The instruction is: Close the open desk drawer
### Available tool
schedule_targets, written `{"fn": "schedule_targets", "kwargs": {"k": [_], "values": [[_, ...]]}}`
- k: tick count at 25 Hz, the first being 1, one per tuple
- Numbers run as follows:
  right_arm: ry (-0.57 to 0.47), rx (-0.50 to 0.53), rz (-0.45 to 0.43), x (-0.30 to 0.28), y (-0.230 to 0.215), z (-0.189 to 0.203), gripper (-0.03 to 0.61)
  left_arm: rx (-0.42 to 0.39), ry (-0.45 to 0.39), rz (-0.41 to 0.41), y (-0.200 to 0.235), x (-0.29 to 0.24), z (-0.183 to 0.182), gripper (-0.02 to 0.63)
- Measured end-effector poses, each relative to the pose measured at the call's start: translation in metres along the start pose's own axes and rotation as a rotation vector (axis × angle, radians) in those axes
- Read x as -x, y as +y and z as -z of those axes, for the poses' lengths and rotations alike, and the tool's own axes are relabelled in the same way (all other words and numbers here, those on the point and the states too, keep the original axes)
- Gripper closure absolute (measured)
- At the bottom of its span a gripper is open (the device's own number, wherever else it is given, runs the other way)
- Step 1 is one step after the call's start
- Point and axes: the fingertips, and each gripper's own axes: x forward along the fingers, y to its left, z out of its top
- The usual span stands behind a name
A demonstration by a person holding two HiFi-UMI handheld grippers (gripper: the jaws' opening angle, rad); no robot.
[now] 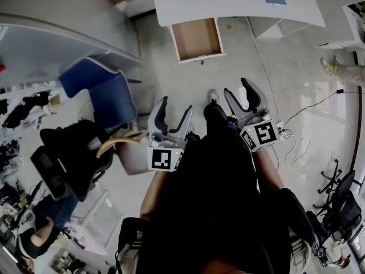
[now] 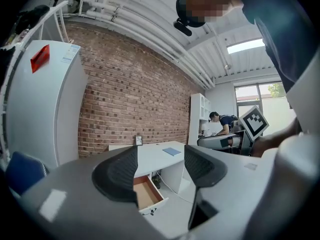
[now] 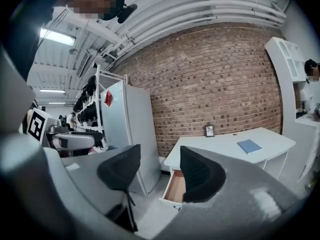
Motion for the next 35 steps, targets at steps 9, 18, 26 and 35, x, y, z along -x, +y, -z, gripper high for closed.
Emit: {"fn": "schedule_targets", "kwargs": {"k": [9, 18, 26, 35], "values": [[0.079, 0.058, -0.139, -0.056, -0.08, -0.004, 0.328, -0.047, 0.068, -0.067, 0.003, -0.094, 0.006, 0.311], [0.198, 0.158, -0.278, -0.105, -0.112, 0.022, 0.328, -0.239, 0.173, -0.082, 0.027, -0.136, 0.027, 0.328], [0.352, 0.279, -0.361, -0.138, -0.109, 0.074, 0.327, -0.402, 0.352, 0.034, 0.054, -0.163, 0.084, 0.307], [0.564, 0.432, -0.404, -0.178, -0.124, 0.146, 0.327, -0.425, 0.548, 0.167, 0.088, -0.189, 0.177, 0.293]]}}
